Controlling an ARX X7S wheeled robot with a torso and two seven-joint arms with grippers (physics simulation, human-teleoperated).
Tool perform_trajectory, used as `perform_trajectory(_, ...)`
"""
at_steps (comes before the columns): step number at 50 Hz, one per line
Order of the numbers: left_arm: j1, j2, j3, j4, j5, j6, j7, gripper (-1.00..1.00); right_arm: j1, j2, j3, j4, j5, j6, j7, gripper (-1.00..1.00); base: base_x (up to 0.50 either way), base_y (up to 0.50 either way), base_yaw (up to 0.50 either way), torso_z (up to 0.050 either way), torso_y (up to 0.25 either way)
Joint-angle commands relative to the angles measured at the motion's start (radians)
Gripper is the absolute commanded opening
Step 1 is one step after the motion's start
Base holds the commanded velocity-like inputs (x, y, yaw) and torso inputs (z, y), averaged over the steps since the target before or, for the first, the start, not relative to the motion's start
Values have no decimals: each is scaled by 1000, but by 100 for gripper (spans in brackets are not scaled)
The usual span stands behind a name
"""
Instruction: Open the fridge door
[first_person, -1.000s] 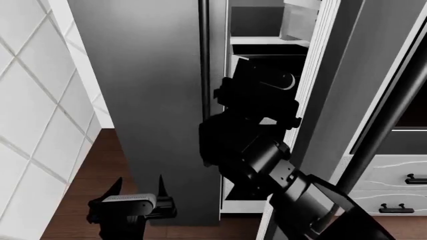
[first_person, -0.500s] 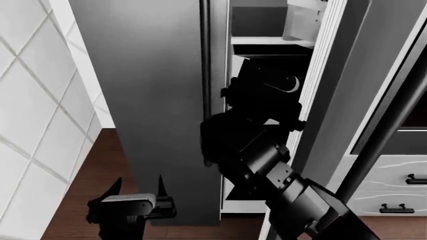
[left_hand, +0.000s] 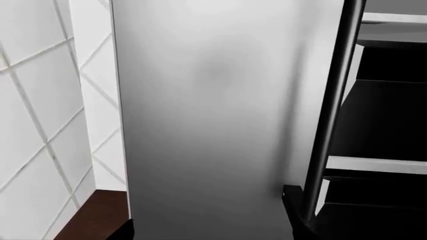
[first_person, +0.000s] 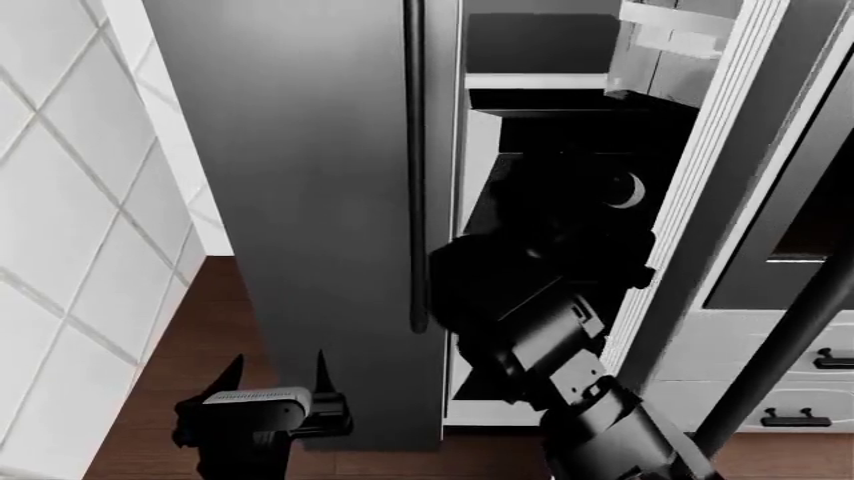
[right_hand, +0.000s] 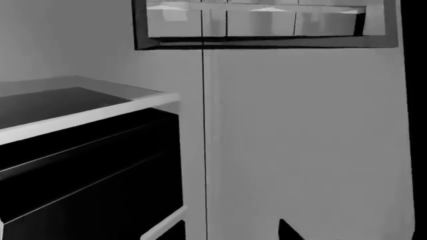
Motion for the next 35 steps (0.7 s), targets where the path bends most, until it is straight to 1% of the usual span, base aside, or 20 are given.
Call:
perform_trajectory(1, -2, -1, 2, -4, -2, 3, -1, 100, -26, 8, 76, 139, 10, -29, -6, 100, 0, 0, 0, 0, 0)
perform_trajectory(9, -5, -1, 3, -8, -3, 5, -1, 100, -51, 22, 103, 95, -23, 7, -19, 100, 0, 0, 0, 0, 0)
perform_trajectory(12, -3, -2, 4, -4, -4, 3, -3, 100, -68, 43, 104, 54, -25, 31, -22, 100, 0, 0, 0, -5, 0)
perform_trajectory(23, -2, -4, 7, -3, -3, 4, -7, 100, -161, 140, 136, -162, -9, 142, -27, 100, 0, 0, 0, -1, 0)
perform_trajectory(35, -7, -3, 11, -14, -2, 7, -7, 100, -292, 255, 241, -405, 4, 269, -21, 100, 0, 0, 0, -3, 0)
